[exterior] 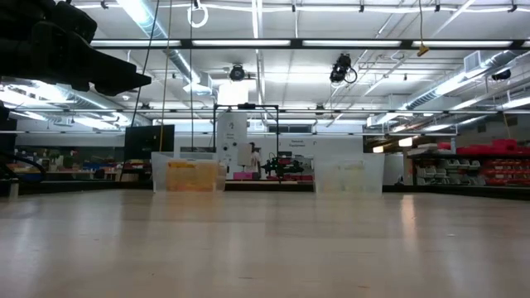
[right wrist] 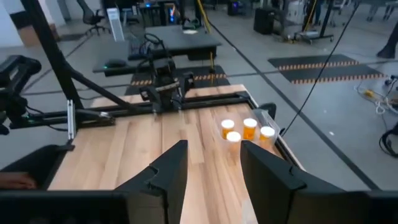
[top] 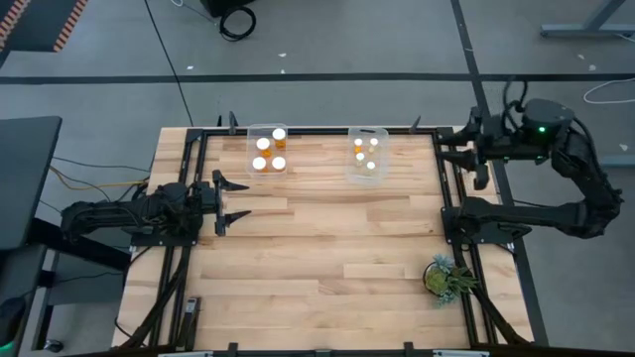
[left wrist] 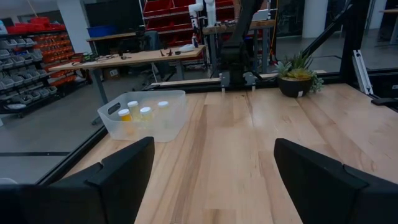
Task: Pick and place medicine bottles into bin by pill shape (circle, oval)
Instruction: Return to Home Position
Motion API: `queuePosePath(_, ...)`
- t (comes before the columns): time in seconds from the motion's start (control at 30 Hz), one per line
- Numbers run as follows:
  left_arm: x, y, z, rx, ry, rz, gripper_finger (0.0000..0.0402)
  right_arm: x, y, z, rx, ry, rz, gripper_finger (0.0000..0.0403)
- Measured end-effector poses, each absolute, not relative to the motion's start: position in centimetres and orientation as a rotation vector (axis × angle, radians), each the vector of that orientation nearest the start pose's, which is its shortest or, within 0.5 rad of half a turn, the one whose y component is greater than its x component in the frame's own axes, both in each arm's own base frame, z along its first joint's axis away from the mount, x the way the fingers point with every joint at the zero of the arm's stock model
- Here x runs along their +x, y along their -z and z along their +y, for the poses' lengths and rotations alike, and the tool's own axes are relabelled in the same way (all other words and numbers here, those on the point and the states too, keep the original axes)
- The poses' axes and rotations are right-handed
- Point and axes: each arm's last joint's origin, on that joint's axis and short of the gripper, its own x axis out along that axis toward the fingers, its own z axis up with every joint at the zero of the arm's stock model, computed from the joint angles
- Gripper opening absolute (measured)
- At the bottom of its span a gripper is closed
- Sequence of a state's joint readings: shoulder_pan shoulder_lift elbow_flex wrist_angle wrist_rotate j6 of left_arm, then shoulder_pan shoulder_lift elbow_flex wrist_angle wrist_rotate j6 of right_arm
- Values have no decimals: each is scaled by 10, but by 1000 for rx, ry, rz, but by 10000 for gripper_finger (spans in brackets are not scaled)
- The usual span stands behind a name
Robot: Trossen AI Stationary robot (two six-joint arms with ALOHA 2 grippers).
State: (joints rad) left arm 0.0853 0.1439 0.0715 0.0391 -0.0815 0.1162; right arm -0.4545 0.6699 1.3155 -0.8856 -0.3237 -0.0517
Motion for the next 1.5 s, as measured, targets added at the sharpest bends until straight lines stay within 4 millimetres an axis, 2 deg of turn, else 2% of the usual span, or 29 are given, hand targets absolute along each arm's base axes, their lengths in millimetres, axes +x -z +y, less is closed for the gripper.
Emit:
queuePosePath(0.53, 103, -180, 11, 116, -165, 43, 341, 7, -442, 13, -22, -91, 56, 154)
queuePosePath(0.73, 103, -180, 11, 116, -165, 43, 341, -18, -434, 25, -30, -82, 31, 154)
queuePosePath(0.9, 103, -180, 11, 116, -165, 43, 341, -31, -421, 31, -11, -54, 8, 154)
queuePosePath(1.13, 103, -180, 11, 116, -165, 43, 341, -31, -391, 29, 47, 85, 8, 154)
queuePosePath(1.5, 103, -180, 11, 116, -165, 43, 341, -4, -347, 17, 81, 127, -21, 154)
